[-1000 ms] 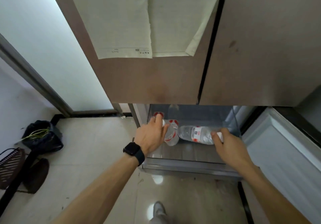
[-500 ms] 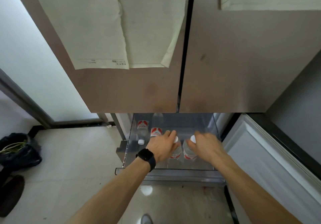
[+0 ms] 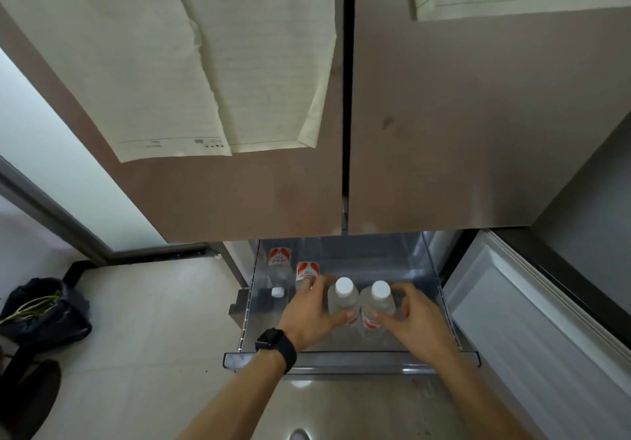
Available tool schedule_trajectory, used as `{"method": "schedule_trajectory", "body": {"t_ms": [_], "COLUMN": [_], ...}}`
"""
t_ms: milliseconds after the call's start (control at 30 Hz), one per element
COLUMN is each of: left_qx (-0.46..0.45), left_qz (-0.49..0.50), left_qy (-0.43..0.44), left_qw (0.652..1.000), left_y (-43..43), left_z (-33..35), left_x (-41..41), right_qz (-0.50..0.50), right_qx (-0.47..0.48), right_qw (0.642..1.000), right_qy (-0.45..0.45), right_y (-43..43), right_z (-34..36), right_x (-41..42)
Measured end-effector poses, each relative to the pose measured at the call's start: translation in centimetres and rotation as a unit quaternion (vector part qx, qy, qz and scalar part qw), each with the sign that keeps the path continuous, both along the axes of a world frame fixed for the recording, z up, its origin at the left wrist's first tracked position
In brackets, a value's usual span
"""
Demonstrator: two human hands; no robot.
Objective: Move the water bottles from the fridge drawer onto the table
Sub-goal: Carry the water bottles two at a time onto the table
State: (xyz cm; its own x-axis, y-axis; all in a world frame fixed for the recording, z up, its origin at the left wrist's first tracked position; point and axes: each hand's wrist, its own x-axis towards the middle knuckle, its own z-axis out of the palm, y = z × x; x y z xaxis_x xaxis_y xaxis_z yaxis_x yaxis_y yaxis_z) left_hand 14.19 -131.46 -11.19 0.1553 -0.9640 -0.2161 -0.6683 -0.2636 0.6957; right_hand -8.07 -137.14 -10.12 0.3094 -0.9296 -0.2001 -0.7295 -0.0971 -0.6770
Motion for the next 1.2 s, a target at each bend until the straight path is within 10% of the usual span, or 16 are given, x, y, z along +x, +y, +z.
{"method": "schedule_trajectory", "body": {"t_ms": [833, 1200], "left_qx": [-0.072, -0.177], "left_qz": [0.075, 0.198], "left_qy": [0.096, -0.004], "left_qw": [0.990, 0.964], "left_y": [1.6, 23.0], "left_z": [1.4, 12.9], "left_x": [-0.3, 7.9], "right_qz": [-0.012, 0.240], "right_qx": [0.038, -0.024], "right_qw": [0.990, 0.953], "right_qy": [-0.138, -0.186], "right_y": [1.1, 16.3], "right_z": [0.7, 12.8], "right_x": [2.4, 14.5]}}
